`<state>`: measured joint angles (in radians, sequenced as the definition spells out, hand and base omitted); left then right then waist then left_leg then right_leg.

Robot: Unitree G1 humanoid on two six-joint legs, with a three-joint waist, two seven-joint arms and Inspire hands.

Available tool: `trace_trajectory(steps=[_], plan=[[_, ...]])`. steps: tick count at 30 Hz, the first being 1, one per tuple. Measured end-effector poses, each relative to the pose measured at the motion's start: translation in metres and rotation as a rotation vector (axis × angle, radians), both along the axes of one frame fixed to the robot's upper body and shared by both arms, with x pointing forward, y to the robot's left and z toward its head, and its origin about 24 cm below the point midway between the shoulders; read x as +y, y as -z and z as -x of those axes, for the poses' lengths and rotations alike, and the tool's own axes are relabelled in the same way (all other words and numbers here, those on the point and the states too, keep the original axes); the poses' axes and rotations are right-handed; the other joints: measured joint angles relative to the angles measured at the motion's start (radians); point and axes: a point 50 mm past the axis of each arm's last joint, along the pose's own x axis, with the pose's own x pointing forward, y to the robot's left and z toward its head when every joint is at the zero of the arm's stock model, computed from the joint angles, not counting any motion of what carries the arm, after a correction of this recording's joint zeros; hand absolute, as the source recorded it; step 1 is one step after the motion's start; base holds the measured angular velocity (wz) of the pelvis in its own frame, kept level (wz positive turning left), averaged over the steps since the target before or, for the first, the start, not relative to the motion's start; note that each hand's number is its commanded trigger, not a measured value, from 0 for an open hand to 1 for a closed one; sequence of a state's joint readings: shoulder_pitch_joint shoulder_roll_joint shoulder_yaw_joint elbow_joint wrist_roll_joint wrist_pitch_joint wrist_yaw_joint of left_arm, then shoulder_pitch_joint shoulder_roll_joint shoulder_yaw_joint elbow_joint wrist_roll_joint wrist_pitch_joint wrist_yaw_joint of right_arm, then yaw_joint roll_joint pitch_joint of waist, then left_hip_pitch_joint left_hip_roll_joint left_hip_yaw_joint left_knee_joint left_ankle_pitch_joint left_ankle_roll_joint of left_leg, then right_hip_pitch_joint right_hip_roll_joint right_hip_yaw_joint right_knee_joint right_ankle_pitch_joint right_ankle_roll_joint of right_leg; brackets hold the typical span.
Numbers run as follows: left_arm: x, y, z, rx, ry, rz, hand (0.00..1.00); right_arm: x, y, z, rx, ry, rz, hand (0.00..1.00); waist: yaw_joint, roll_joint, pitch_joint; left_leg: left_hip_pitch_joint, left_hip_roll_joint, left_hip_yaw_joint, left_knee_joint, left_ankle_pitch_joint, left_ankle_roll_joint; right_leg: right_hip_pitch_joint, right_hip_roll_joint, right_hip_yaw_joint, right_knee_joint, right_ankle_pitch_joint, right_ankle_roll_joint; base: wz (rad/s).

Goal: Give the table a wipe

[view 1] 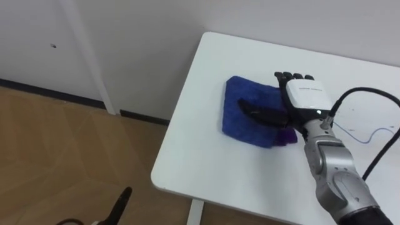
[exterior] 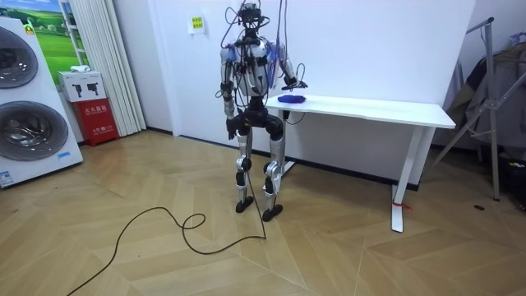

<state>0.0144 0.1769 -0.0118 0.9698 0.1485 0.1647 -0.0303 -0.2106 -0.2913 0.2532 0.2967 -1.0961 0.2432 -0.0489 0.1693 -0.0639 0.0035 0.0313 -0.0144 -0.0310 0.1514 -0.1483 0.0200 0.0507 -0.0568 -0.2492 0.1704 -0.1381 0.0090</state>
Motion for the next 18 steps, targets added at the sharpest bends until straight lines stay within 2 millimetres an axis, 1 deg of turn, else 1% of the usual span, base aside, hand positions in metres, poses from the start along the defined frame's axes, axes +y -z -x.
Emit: trace_trajectory(steps=[4, 6, 8, 11, 14, 16, 18], plan=[[0.000, -0.001, -0.001, -0.001, 0.000, -0.001, 0.00, 0.003, 0.000, -0.001, 0.008, 0.007, -0.011, 0.00, 0.006, -0.005, 0.0041, -0.001, 0.000, -0.001, -0.001, 0.000, 0.000, 0.000, 0.000, 0.000, 0.000, -0.002, 0.002, 0.01], [0.000, 0.000, -0.001, 0.002, -0.001, -0.002, 0.00, 0.005, 0.003, 0.000, 0.040, 0.000, -0.009, 0.00, 0.007, -0.011, 0.0105, 0.001, 0.000, -0.001, -0.001, 0.000, 0.000, 0.000, 0.000, 0.000, 0.000, -0.002, 0.002, 0.00], [0.000, 0.000, 0.000, 0.004, -0.001, -0.002, 0.00, 0.008, 0.006, 0.001, 0.069, -0.011, -0.007, 0.00, 0.007, -0.016, 0.0133, 0.000, 0.000, -0.003, -0.001, 0.000, 0.000, 0.000, 0.000, -0.001, -0.001, -0.002, 0.002, 0.00], [0.000, 0.000, 0.000, 0.006, -0.001, -0.002, 0.00, 0.011, 0.010, 0.002, 0.111, -0.023, -0.009, 0.00, 0.010, -0.017, 0.0138, 0.000, 0.000, -0.003, -0.001, -0.001, 0.001, 0.000, 0.000, -0.001, -0.001, -0.002, 0.002, 0.00], [0.001, 0.001, 0.002, 0.018, -0.004, -0.003, 0.00, 0.008, 0.019, 0.004, 0.155, -0.008, -0.001, 0.00, 0.019, -0.018, 0.0142, -0.002, 0.000, -0.003, -0.001, -0.001, 0.001, 0.000, -0.001, -0.002, -0.001, -0.002, 0.002, 0.00], [0.002, 0.003, 0.007, 0.037, -0.012, -0.004, 0.00, 0.008, 0.024, 0.005, 0.185, -0.008, 0.006, 0.00, 0.025, -0.020, 0.0153, -0.004, 0.000, -0.004, -0.003, -0.001, 0.001, 0.000, 0.000, -0.004, -0.001, -0.002, 0.002, 0.00], [0.002, 0.003, 0.007, 0.034, -0.012, -0.004, 0.00, 0.007, 0.027, 0.006, 0.198, -0.003, 0.015, 0.00, 0.032, -0.024, 0.0154, -0.008, 0.000, -0.009, -0.001, -0.001, 0.001, 0.000, -0.001, -0.011, -0.002, -0.002, 0.002, 0.07]])
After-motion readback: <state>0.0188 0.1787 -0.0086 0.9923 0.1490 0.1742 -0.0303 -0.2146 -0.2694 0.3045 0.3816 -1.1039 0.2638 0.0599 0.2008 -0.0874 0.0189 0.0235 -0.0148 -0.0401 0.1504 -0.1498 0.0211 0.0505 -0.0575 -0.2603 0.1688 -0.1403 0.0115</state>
